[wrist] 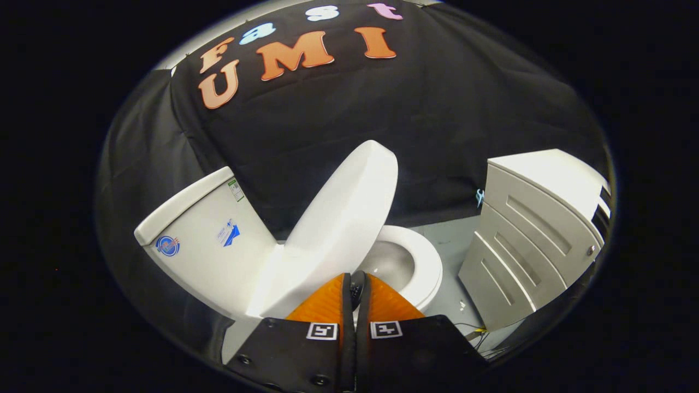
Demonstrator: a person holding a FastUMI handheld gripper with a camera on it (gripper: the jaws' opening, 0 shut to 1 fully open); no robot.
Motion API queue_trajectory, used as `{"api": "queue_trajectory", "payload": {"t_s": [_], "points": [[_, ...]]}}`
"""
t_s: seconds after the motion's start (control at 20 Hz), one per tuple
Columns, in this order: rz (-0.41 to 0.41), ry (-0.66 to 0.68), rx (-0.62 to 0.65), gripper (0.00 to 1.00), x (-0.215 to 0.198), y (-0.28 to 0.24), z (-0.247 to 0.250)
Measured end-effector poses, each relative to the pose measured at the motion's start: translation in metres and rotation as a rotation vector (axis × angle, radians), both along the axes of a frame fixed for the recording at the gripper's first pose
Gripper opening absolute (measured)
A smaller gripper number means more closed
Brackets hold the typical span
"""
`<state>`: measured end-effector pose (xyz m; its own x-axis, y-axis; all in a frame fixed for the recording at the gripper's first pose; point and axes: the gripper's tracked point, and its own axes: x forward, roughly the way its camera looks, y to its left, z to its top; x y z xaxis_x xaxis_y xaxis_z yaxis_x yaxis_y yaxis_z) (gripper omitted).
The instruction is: Open the toilet lid.
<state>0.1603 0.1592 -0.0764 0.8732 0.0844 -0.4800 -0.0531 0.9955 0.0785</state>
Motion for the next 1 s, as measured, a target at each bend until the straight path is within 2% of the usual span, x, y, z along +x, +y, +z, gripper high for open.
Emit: {"api": "queue_trajectory", "payload": {"t_s": [0.55,1.0], "points": [[0.002,-0.109,-0.217,0.08,-0.006,0.067,0.041],[0.016,-0.179,-0.321,0.08,-0.008,0.128,0.068]]}}
